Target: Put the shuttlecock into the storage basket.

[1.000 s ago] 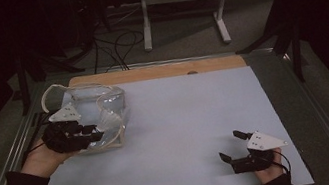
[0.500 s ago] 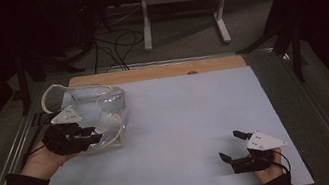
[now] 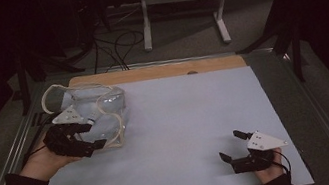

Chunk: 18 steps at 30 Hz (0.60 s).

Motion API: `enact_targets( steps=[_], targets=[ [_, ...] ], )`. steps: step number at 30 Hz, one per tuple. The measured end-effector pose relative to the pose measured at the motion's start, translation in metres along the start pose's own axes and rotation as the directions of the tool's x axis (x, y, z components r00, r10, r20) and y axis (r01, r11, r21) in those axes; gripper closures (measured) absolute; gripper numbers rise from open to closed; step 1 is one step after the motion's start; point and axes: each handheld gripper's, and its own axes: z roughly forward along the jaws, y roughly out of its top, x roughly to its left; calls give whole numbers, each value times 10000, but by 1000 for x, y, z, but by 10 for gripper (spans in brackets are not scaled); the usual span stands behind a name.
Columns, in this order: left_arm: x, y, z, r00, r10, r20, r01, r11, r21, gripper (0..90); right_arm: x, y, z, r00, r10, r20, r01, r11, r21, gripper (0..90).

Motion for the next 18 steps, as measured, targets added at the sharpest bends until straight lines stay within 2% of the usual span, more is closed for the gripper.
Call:
enact_targets(
  steps=[3,9,13,15,16,17,18],
  targets=[
    [-4,3,2,10000,-1,-19,1,10000,-22,167,0,0,0,10000,-21,-7,21,10000,-9,89],
    [-9,9,3,10000,27,20,-27,9998,-173,116,0,0,0,10000,-14,7,14,10000,-33,89],
    [-13,16,4,9995,36,322,-25,9995,-323,45,0,0,0,10000,-13,-3,13,10000,-24,89],
    [-15,22,5,9982,-134,583,168,9982,-584,11,0,0,0,10000,-20,5,20,10000,-24,89],
    [-15,22,5,9982,-134,583,168,9982,-584,11,0,0,0,10000,-20,5,20,10000,-24,89],
    [-16,24,4,9990,-185,401,215,9969,-761,11,0,0,-1,10000,-25,0,25,10000,-30,89],
    [-16,25,4,9987,-204,459,243,9961,-849,11,0,1,-1,10000,5,-1,-5,10000,-64,89]
  ],
)
